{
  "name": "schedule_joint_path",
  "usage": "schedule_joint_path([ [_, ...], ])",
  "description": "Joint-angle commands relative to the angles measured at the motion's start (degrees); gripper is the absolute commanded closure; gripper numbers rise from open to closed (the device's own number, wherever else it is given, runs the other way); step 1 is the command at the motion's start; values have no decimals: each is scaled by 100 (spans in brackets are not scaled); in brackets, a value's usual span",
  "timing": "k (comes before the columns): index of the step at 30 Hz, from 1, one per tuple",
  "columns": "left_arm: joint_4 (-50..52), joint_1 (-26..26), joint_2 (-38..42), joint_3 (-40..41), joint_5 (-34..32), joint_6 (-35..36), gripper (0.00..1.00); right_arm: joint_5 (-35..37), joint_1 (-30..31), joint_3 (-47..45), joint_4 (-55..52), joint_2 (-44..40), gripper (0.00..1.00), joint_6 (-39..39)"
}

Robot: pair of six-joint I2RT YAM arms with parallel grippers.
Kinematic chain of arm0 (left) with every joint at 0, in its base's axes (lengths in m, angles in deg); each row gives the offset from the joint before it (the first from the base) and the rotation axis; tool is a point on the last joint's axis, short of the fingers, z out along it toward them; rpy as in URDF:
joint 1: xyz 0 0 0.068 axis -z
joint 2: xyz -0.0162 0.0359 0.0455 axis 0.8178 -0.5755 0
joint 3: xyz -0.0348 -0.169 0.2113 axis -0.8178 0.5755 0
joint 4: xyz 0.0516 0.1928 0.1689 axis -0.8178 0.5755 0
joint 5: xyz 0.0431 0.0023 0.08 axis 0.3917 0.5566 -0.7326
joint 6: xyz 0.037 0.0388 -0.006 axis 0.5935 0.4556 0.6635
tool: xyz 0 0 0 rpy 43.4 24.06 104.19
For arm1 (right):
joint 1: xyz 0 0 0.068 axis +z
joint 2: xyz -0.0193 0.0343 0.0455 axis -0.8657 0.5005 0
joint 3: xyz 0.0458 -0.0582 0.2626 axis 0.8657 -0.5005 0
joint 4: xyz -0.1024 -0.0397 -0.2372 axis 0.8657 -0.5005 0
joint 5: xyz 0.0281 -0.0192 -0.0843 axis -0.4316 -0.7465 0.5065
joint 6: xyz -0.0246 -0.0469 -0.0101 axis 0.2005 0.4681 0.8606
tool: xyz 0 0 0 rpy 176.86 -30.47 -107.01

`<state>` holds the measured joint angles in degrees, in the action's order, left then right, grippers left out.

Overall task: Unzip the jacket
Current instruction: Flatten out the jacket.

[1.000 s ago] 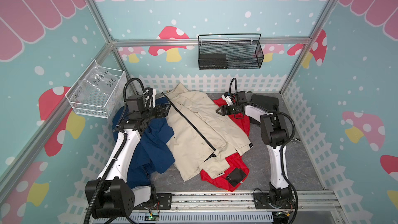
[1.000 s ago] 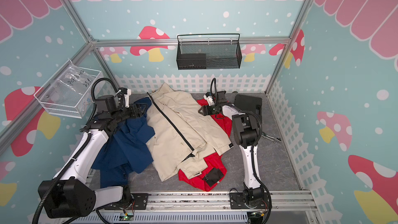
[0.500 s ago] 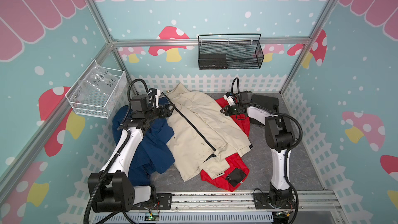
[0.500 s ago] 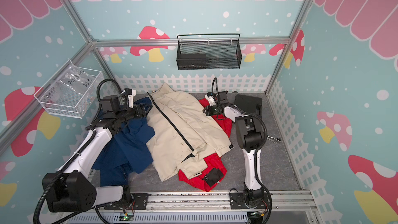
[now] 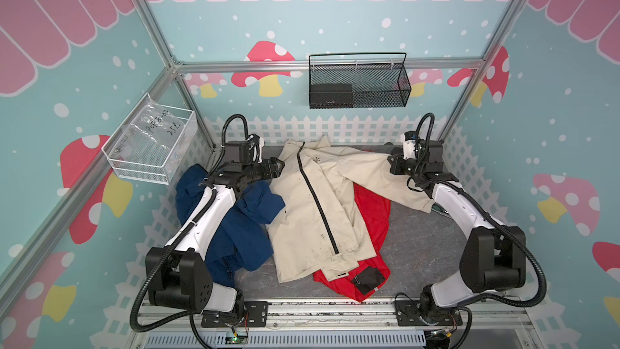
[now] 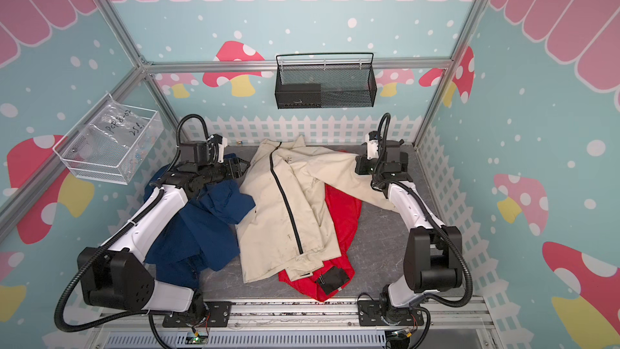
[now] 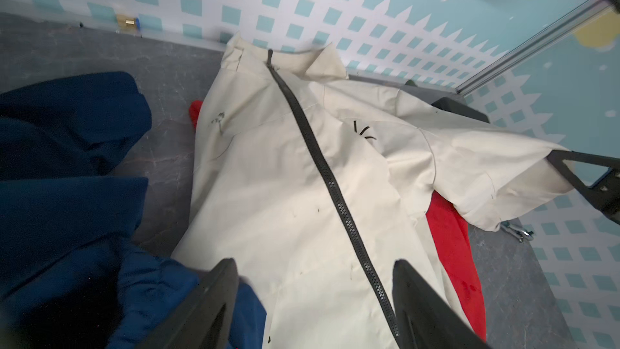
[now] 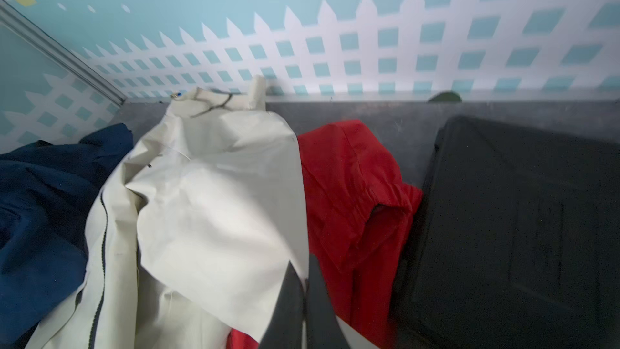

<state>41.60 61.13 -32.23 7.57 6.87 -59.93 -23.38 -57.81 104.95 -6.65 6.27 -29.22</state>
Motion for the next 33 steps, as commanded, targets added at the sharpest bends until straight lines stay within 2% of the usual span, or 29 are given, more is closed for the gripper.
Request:
schedule_joint_path([
  [1, 999, 68, -552, -536, -391, 146, 24, -238, 13, -193, 235, 213, 100, -246],
  [8, 1528, 44, -1714, -1316, -901, 218, 23, -560, 14, -312, 411, 236, 100, -283],
  [14, 1541, -28, -2664, -2093, -619, 304, 21, -642, 11, -414, 443, 151, 100, -205],
  [19, 1407, -201, -3162, -2520, -264, 417, 22, -698, 15, -511, 443, 106, 100, -143],
  [22, 1627, -247, -3485, -2796, -328, 560, 22, -704, 18, -559, 443, 84, 100, -125],
  [27, 1740, -266, -3913, -3003, 236, 696, 26, -713, 13, -595, 439, 80, 100, -150],
  [33, 1732, -231, -4249, -3151, 759, 724, 43, -726, 14, -629, 443, 41, 100, -196],
])
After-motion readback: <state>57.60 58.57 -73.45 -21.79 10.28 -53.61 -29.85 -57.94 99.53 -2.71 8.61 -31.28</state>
